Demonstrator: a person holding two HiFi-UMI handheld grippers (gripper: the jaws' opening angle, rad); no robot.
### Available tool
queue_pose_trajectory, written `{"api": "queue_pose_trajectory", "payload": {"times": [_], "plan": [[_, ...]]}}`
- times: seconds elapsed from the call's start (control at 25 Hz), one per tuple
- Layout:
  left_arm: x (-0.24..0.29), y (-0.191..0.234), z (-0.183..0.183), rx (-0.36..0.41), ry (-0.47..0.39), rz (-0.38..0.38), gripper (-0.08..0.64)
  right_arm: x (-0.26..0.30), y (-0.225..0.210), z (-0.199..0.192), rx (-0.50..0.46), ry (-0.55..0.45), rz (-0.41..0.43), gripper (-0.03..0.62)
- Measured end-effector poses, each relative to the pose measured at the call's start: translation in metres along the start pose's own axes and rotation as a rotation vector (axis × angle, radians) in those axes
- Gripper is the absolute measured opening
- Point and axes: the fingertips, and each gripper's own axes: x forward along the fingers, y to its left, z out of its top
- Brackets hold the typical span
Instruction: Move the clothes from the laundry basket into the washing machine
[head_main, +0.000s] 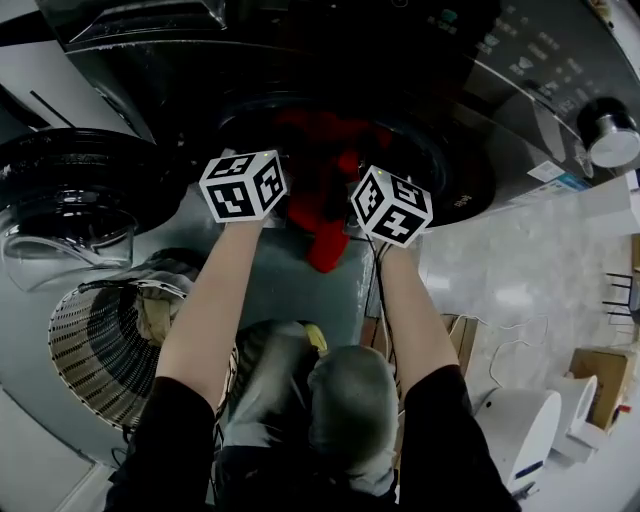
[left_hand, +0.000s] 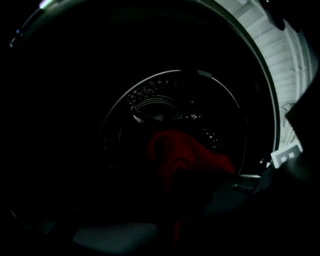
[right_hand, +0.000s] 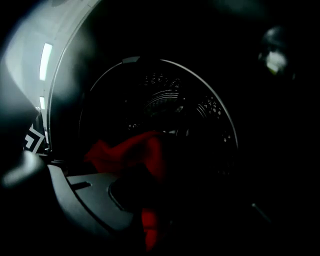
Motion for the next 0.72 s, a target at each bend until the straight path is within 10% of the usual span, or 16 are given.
{"api": "queue_pose_trajectory", "payload": {"times": [0.72], "plan": [[0.034, 0.005, -0.011, 0.137, 0.076, -0.036, 0.134, 0.029, -0.003, 0.006, -0.027, -0.031, -0.040, 0.143]]}}
